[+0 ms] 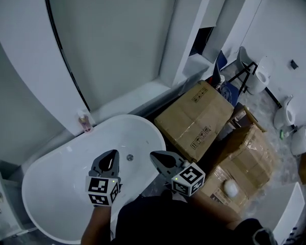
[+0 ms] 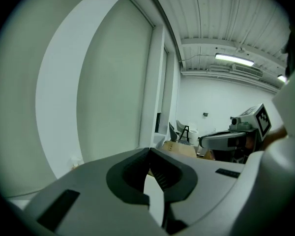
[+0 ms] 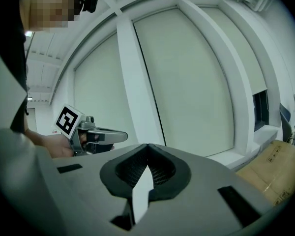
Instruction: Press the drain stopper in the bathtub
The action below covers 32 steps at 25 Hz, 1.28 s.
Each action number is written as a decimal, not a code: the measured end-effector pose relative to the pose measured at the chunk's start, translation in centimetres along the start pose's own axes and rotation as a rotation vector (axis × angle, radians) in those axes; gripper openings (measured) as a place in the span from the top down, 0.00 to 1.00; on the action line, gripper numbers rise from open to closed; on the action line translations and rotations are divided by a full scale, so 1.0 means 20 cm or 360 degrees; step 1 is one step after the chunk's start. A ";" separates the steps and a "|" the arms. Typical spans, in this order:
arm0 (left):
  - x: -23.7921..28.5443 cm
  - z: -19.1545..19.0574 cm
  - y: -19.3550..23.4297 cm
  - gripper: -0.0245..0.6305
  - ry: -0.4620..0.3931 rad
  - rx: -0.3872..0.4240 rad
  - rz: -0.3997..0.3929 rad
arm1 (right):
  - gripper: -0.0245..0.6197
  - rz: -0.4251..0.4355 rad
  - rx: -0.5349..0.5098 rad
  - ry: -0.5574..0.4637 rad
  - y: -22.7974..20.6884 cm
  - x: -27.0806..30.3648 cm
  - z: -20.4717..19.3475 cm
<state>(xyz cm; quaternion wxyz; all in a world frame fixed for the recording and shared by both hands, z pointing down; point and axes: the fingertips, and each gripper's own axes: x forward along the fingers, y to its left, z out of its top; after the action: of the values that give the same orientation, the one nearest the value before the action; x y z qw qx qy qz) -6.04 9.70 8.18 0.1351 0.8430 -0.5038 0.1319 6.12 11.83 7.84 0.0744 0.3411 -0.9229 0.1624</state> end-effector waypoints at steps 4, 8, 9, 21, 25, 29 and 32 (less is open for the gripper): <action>0.01 0.06 -0.22 0.94 -0.0041 0.0005 0.0060 | 0.94 0.0049 0.0064 -0.0061 -0.10 -0.24 0.04; 0.01 0.10 -0.41 0.94 -0.0070 0.0015 0.0127 | 0.94 0.0148 0.0058 -0.0064 -0.16 -0.42 0.03; 0.00 0.10 -0.46 0.94 -0.0069 0.0010 0.0137 | 0.94 0.0172 0.0048 -0.0076 -0.17 -0.47 0.03; 0.02 0.32 -0.85 0.94 -0.0184 0.0050 0.0096 | 0.94 0.0241 0.0029 -0.0284 -0.27 -0.84 0.18; 0.04 0.33 -0.88 0.94 -0.0145 0.0067 0.0021 | 0.94 0.0173 0.0020 -0.0329 -0.26 -0.88 0.21; 0.01 0.42 -0.88 0.94 -0.0228 0.0141 0.0027 | 0.94 0.0145 0.0017 -0.0256 -0.23 -0.86 0.14; -0.04 0.39 -0.83 0.94 -0.0230 0.0128 0.0060 | 0.94 0.0140 -0.0044 -0.0222 -0.18 -0.80 0.15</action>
<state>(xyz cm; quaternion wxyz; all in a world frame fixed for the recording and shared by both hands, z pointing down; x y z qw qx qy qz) 8.93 15.08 -0.91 0.0618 0.8454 -0.5223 0.0934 20.49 17.81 2.08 0.0074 0.3098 -0.9420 0.1286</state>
